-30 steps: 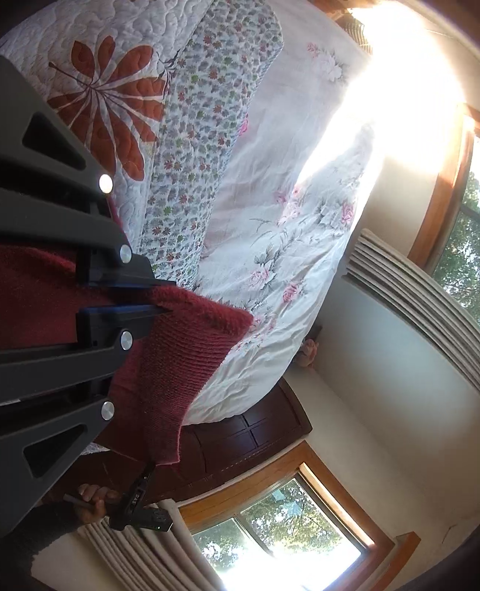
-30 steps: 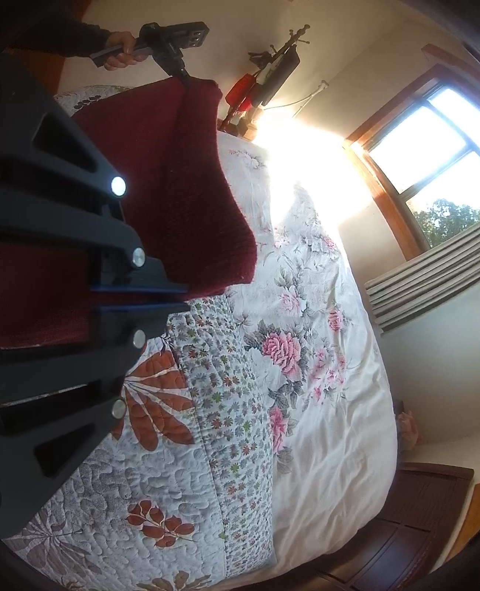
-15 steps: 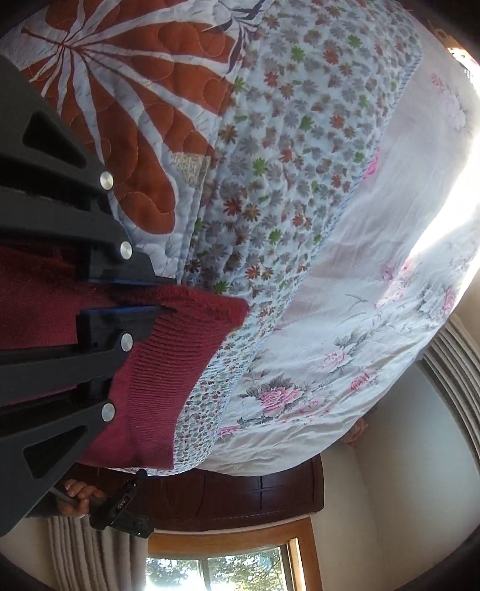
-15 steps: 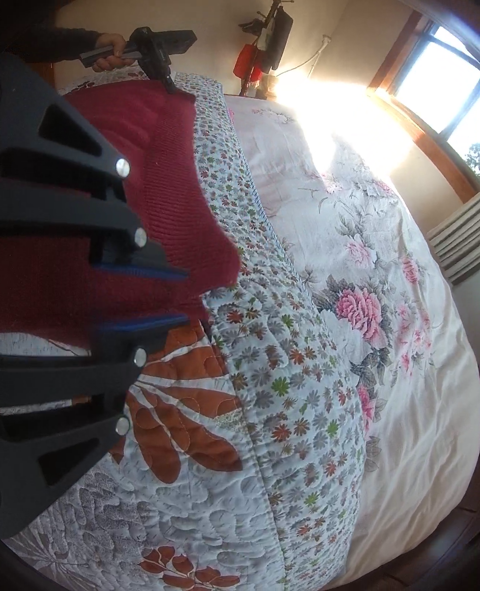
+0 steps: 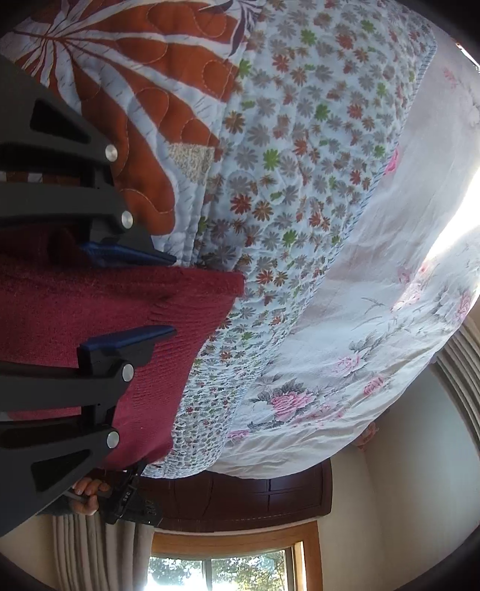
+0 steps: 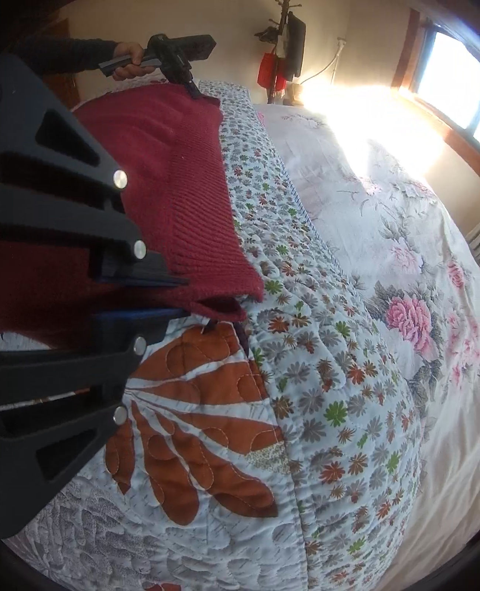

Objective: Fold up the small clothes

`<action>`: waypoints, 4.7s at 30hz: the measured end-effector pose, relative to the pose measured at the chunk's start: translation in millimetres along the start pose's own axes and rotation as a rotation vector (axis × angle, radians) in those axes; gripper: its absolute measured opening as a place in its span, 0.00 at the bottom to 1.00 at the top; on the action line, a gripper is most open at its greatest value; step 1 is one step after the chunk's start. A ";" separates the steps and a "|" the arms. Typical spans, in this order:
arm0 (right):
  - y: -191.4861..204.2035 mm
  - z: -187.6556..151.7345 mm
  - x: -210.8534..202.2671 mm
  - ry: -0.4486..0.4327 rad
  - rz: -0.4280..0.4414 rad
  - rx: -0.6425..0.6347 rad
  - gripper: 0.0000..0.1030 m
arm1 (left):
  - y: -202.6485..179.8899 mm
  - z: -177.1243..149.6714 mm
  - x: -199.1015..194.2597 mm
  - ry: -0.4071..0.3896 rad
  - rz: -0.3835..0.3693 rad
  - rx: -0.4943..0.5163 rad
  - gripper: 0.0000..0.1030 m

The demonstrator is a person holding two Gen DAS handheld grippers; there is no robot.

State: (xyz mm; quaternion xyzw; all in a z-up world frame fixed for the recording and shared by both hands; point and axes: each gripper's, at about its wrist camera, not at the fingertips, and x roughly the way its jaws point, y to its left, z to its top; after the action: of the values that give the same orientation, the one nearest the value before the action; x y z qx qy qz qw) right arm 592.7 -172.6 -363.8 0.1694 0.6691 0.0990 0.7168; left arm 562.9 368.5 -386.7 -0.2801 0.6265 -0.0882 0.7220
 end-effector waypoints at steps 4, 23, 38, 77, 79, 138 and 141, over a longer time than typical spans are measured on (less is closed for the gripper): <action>-14.6 -3.0 6.1 -0.009 -0.039 0.056 0.09 | -2.1 -1.2 2.3 -0.011 0.037 -0.007 0.10; 34.3 -129.3 -25.0 -0.335 -0.036 -0.259 0.50 | 0.6 -104.5 -28.1 -0.172 0.010 0.122 0.19; 47.9 -224.9 -23.5 -0.266 0.068 -0.285 0.44 | -10.2 -219.9 -32.0 -0.207 -0.040 0.207 0.33; 396.0 -376.7 120.0 -0.266 -0.664 -1.419 0.74 | 118.5 -121.6 -101.1 0.078 -0.457 -0.197 0.91; 400.6 -369.1 137.4 -0.263 -0.702 -1.446 0.75 | 125.8 -115.2 -93.4 0.098 -0.475 -0.209 0.91; 381.9 -283.4 -59.9 -0.590 -0.301 -0.820 0.17 | -116.4 -23.3 -96.8 0.230 -0.465 0.047 0.19; 375.0 -282.9 -71.2 -0.613 -0.299 -0.795 0.17 | -138.9 -23.2 -102.3 0.226 -0.441 0.078 0.19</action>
State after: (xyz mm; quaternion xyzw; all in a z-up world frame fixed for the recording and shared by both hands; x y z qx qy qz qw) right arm 337.6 178.5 -170.5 -0.1920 0.3563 0.1876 0.8950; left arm 551.5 295.7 -229.1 -0.3704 0.6232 -0.2987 0.6207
